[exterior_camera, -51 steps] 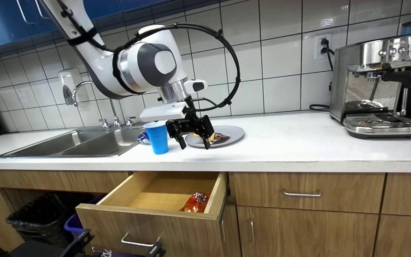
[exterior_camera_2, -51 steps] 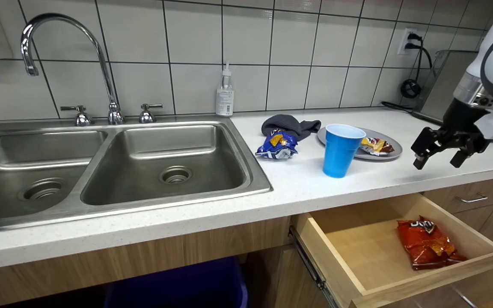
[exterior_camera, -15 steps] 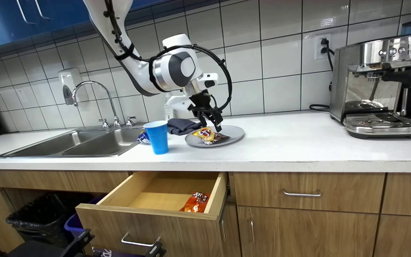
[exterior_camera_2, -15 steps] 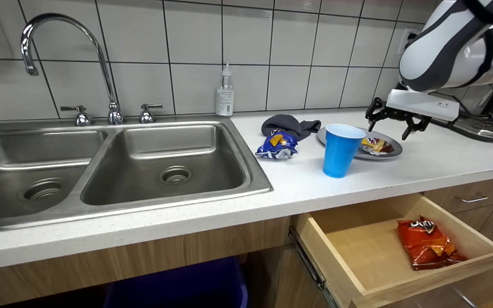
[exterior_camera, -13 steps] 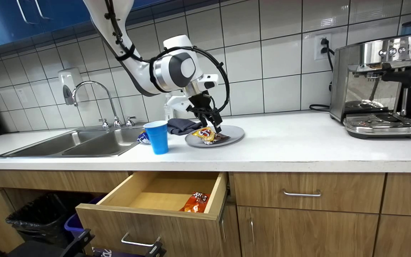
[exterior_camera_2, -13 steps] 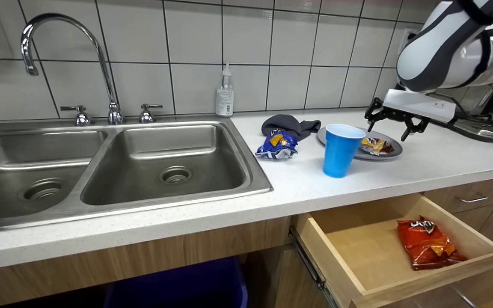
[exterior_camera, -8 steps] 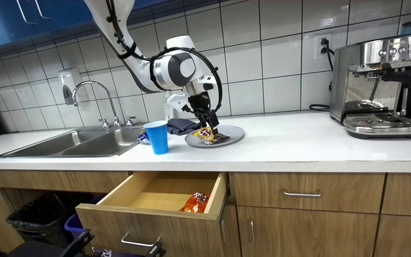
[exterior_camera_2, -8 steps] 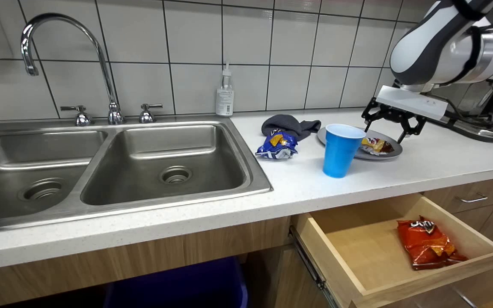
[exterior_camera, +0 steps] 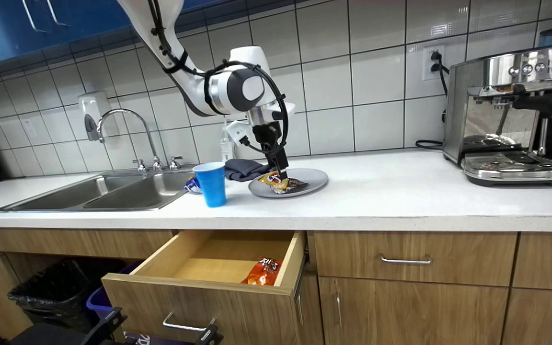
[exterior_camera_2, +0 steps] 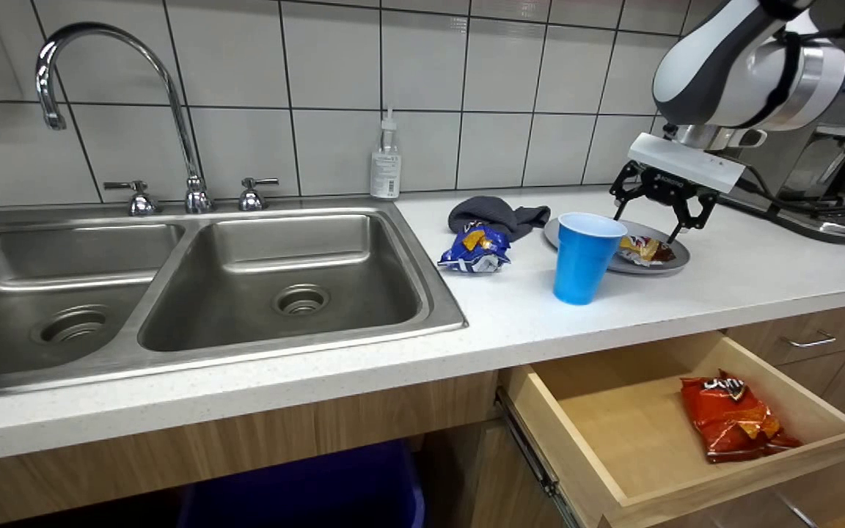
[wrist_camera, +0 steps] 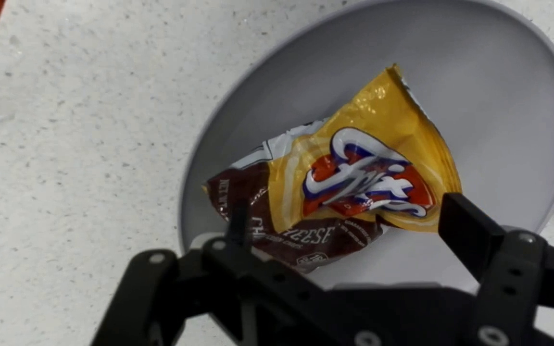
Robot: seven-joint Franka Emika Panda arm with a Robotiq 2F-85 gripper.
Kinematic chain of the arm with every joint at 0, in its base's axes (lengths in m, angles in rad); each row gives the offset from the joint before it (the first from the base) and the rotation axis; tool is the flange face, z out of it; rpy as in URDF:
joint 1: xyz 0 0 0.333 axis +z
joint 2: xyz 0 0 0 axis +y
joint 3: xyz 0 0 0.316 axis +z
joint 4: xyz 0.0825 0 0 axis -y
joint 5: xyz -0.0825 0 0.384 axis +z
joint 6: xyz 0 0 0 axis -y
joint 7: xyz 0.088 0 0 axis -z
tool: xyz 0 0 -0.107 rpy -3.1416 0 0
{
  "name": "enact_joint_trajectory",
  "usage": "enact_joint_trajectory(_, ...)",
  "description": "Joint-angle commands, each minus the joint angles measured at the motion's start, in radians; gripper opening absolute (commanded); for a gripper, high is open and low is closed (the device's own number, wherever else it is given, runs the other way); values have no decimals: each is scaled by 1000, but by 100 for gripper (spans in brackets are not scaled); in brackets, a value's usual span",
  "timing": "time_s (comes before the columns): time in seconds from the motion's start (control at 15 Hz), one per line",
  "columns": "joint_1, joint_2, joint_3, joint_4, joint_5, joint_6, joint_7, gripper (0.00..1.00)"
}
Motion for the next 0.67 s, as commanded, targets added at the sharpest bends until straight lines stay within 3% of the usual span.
enact_joint_trajectory(0.0,-19,27,11,55,12,-43,47,100)
enact_joint_trajectory(0.6,-36,45,13,58,10,-60,72,100)
